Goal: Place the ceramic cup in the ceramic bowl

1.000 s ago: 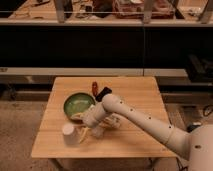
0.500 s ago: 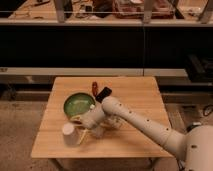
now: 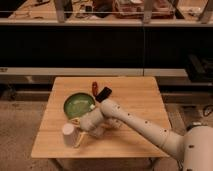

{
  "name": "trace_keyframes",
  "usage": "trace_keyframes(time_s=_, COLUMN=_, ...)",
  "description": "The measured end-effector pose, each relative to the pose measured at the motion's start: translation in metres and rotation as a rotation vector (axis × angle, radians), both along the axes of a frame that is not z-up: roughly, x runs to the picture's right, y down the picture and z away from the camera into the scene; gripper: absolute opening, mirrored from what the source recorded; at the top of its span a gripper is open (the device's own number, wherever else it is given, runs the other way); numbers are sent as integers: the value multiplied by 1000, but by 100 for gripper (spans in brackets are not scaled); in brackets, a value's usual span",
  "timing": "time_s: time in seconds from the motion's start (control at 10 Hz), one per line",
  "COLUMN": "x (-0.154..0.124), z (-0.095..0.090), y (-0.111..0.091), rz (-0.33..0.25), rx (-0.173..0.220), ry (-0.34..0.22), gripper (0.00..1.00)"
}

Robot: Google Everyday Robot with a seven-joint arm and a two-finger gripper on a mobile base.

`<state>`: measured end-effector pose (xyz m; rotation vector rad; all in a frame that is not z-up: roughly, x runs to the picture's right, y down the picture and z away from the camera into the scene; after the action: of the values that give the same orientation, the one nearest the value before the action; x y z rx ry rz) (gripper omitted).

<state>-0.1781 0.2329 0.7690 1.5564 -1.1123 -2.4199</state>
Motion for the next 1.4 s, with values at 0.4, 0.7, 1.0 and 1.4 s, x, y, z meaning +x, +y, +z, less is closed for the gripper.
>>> trace_keyframes(time_s=0.4, x=-9, z=-1, y=3, rz=13, rx=1, ry=-12, gripper=58)
trace_keyframes(time_s=0.7, x=-10, z=-1, y=3, rz=29, rx=1, ry=-15, gripper=27)
trace_keyframes(time_s=1.0, x=-12, z=-7, y=-8, rz=60, rx=6, ry=-32, gripper=8)
trace_keyframes(time_s=1.4, x=-6, z=-30, y=-65, rz=152, rx=85, ry=-71, gripper=8)
